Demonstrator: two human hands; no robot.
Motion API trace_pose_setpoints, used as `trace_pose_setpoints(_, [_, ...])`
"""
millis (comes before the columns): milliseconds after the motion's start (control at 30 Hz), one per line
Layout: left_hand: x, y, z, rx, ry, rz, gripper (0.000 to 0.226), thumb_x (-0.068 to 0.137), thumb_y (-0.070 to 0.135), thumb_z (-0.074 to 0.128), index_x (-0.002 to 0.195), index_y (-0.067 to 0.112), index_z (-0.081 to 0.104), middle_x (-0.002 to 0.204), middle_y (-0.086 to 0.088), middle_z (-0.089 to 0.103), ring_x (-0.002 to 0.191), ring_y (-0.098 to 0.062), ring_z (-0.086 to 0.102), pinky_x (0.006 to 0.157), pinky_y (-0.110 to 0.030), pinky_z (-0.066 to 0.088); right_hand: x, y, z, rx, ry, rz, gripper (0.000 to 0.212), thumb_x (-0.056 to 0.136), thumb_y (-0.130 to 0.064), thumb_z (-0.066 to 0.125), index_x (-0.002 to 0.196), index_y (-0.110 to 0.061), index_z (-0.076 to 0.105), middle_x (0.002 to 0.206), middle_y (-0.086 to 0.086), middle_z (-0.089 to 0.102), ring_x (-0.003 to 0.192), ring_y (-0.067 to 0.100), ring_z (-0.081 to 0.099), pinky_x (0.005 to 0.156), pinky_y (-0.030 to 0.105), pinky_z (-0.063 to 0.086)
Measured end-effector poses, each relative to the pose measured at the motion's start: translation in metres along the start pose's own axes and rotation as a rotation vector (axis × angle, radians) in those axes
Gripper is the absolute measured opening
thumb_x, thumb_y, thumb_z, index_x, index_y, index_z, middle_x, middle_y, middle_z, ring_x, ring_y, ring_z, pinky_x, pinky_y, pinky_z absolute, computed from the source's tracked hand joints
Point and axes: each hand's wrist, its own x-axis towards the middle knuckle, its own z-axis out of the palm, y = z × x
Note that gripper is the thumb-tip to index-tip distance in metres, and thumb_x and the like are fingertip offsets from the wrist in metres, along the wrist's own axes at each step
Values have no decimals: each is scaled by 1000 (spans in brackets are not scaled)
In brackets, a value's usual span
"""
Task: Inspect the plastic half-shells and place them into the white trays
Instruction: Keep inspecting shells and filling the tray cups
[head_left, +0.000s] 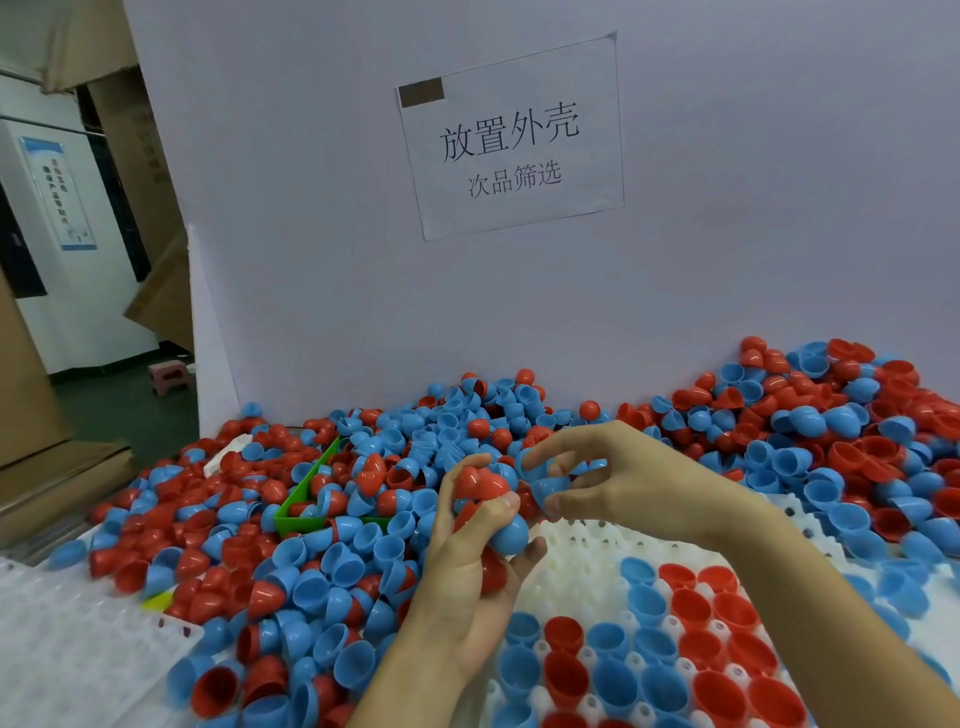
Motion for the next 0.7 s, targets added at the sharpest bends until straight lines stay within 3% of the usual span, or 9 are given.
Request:
trace_pose_setpoints(133, [-1, 1, -1, 10, 9, 2, 58, 53, 15, 85, 107, 29, 70, 116, -15, 68, 89, -24, 72, 63, -31, 57, 0, 3, 0, -19, -18, -14, 20, 93, -38, 64, 112, -37, 72, 116, -17, 68, 89, 0, 70, 87, 26, 57])
trace_pose_setpoints(233, [-1, 1, 0, 29, 14, -5, 55, 56, 12, 84, 106, 29, 70, 121, -16, 63, 92, -24, 69, 63, -30, 56, -1, 3, -1, 15, -10, -14, 24, 101, -28, 54, 114, -26, 74, 108, -17, 73, 90, 1, 71, 83, 20, 58])
trace_pose_setpoints(367, [-1, 0, 2, 51, 2, -21, 48, 65, 9, 76, 109, 28, 69, 123, -17, 61, 96, -26, 66, 62, -30, 56, 2, 4, 0, -147, 25, -21, 21, 96, -21, 63, 112, -28, 74, 105, -18, 73, 84, -8, 67, 75, 15, 54])
trace_pose_setpoints(467, [-4, -1, 3, 80, -28, -34, 48, 65, 8, 76, 108, 28, 69, 121, -15, 60, 98, -27, 64, 63, -31, 56, 4, 7, 3, -194, 85, -4, 20, 90, -16, 71, 107, -24, 76, 87, -21, 71, 79, -11, 65, 65, 9, 52])
trace_pose_setpoints(700, [-2, 2, 1, 51, -23, -48, 48, 64, 6, 76, 106, 27, 70, 111, -16, 67, 98, -31, 69, 60, -31, 57, 0, 17, -11, -198, 84, 47, 3, 87, -25, 75, 87, -24, 78, 71, -14, 74, 66, 0, 70, 59, 11, 53])
